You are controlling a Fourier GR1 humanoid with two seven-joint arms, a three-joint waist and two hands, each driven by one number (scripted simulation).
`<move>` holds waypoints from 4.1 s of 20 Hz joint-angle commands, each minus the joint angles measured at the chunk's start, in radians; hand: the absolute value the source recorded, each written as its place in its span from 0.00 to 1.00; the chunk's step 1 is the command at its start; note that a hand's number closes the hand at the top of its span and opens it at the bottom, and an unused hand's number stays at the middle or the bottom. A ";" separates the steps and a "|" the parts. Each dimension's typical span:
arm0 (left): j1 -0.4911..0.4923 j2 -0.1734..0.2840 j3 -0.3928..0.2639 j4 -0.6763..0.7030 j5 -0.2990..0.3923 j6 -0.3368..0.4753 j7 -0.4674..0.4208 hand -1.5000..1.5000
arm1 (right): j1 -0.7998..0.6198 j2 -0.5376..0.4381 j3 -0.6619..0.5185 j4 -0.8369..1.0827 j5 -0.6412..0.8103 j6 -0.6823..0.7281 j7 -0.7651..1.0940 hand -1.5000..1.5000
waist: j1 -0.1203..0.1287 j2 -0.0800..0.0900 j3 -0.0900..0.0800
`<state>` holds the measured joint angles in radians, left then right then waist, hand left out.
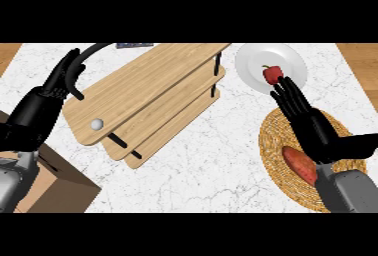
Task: Pick the croissant from the placemat and place it in the tiered shelf
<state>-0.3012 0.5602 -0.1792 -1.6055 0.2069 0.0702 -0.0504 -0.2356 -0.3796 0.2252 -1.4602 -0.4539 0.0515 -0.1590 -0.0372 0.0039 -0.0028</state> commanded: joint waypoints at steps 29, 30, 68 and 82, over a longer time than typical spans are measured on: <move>0.207 0.002 -0.102 0.122 0.331 0.217 0.399 0.50 | 0.468 -0.524 -0.382 0.002 0.106 -0.159 0.278 0.00 | 0.046 0.000 -0.007; 0.178 -0.002 -0.078 0.140 0.355 0.223 0.415 0.50 | 0.467 -0.531 -0.386 -0.011 0.090 -0.156 0.317 0.00 | 0.030 0.003 -0.007; 0.211 0.026 -0.175 0.107 0.382 0.272 0.339 0.50 | 0.100 -0.491 0.037 -0.055 0.453 -0.377 1.167 0.00 | 0.079 0.009 0.000; 0.168 0.031 -0.240 0.112 0.393 0.352 0.340 0.50 | 0.028 -0.397 0.111 0.106 0.603 -0.406 1.170 0.00 | 0.048 0.010 0.002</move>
<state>-0.2064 0.7063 -0.3427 -1.6087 0.6337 0.3720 0.3196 -0.1829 -0.8075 0.3205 -1.3837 0.1168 -0.3330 0.9941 0.0247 -0.0177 0.0488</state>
